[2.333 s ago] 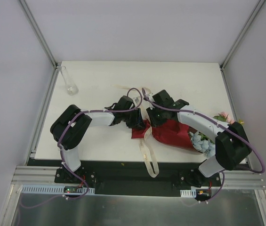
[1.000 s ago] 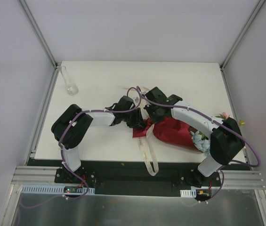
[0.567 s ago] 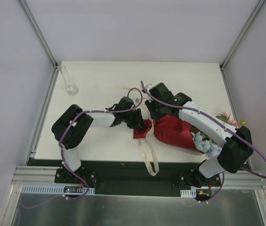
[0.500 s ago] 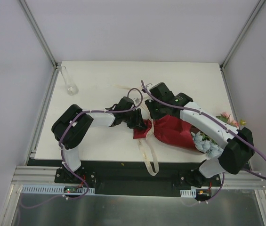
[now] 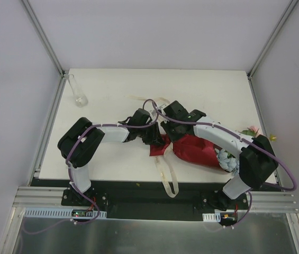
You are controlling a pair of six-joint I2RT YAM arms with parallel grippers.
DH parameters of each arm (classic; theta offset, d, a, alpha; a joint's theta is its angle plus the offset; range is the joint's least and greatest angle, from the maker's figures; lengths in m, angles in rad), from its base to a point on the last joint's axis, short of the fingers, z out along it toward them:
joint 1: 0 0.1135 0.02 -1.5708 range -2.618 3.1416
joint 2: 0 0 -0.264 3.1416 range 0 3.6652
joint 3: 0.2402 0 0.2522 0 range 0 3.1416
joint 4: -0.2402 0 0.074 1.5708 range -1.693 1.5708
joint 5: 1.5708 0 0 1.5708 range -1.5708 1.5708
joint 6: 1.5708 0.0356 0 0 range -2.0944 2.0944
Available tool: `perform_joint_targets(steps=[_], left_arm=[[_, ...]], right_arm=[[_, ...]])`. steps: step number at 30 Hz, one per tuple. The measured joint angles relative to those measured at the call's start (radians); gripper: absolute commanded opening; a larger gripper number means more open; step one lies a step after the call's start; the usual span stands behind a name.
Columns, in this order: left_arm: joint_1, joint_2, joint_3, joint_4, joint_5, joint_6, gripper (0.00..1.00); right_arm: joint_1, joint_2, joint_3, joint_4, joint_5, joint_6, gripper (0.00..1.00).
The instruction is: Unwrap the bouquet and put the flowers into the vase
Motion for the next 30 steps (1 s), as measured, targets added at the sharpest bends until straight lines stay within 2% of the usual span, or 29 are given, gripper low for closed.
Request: perform_joint_targets(steps=[8, 30], left_arm=[[0.001, 0.0, 0.0, -0.003, 0.0, -0.009, 0.33], [0.002, 0.0, -0.002, -0.003, 0.0, -0.02, 0.34]], right_arm=[[0.001, 0.028, 0.0, 0.033, 0.001, -0.009, 0.19], [0.014, 0.068, -0.001, 0.043, 0.058, -0.017, 0.18]])
